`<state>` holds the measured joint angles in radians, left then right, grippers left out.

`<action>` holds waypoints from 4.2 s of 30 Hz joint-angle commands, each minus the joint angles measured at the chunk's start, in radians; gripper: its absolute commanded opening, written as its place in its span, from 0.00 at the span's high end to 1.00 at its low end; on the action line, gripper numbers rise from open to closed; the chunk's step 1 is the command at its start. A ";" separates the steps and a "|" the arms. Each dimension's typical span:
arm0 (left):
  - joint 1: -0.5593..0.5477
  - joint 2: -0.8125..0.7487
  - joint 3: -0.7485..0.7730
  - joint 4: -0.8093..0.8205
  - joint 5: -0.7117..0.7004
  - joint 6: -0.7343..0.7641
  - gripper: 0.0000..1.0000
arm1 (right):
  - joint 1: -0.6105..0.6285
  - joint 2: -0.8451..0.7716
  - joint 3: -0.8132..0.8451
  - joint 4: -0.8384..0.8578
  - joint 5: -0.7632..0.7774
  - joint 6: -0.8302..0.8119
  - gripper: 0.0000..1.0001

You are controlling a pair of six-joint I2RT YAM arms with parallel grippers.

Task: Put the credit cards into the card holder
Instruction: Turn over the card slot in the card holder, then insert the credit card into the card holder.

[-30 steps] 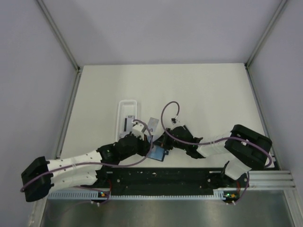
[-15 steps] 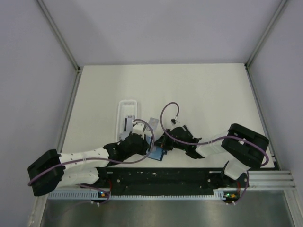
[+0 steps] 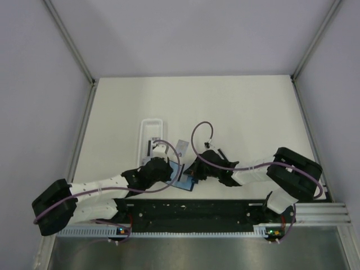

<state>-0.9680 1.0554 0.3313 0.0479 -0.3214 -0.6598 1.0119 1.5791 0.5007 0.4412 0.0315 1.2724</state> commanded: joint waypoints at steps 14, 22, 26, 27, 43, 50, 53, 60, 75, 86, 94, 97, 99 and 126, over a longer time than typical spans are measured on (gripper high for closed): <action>0.003 0.137 -0.034 0.179 0.219 -0.014 1.00 | 0.013 -0.083 0.116 -0.535 0.008 -0.208 1.00; -0.012 0.060 -0.074 0.152 0.214 -0.035 1.00 | 0.010 -0.117 0.122 -0.614 0.011 -0.310 1.00; -0.015 -0.004 -0.097 0.116 0.209 -0.046 1.00 | -0.001 -0.129 0.139 -0.667 0.013 -0.370 1.00; -0.015 -0.020 -0.103 0.116 0.211 -0.047 1.00 | -0.009 -0.137 0.139 -0.674 0.011 -0.384 1.00; -0.075 -0.026 -0.166 0.158 0.239 -0.083 1.00 | -0.062 -0.215 0.133 -0.654 -0.018 -0.420 1.00; -0.107 -0.101 -0.209 0.133 0.209 -0.130 1.00 | -0.085 -0.277 0.079 -0.510 -0.084 -0.344 1.00; -0.113 -0.101 -0.215 0.133 0.202 -0.138 1.00 | -0.095 -0.283 0.061 -0.450 -0.145 -0.329 1.00; -0.118 -0.051 -0.204 0.171 0.203 -0.135 1.00 | -0.098 -0.274 0.065 -0.449 -0.180 -0.338 1.00; -0.127 -0.012 -0.206 0.184 0.199 -0.139 1.00 | -0.157 -0.317 0.065 -0.538 -0.217 -0.378 1.00; -0.127 0.000 -0.199 0.184 0.196 -0.138 1.00 | -0.237 -0.292 0.050 -0.526 -0.370 -0.452 1.00; -0.126 0.006 -0.196 0.187 0.196 -0.139 1.00 | -0.253 -0.238 0.030 -0.486 -0.432 -0.469 1.00; -0.127 0.006 -0.196 0.184 0.196 -0.139 1.00 | -0.256 -0.222 0.022 -0.461 -0.441 -0.464 1.00; -0.126 0.006 -0.195 0.182 0.196 -0.139 1.00 | -0.257 -0.214 0.016 -0.450 -0.446 -0.459 1.00; -0.127 0.026 -0.193 0.190 0.191 -0.135 1.00 | -0.268 -0.133 -0.019 -0.314 -0.513 -0.426 1.00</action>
<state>-1.0893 1.0569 0.1459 0.3138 -0.1127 -0.8101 0.7544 1.4250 0.4969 0.0780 -0.4713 0.8421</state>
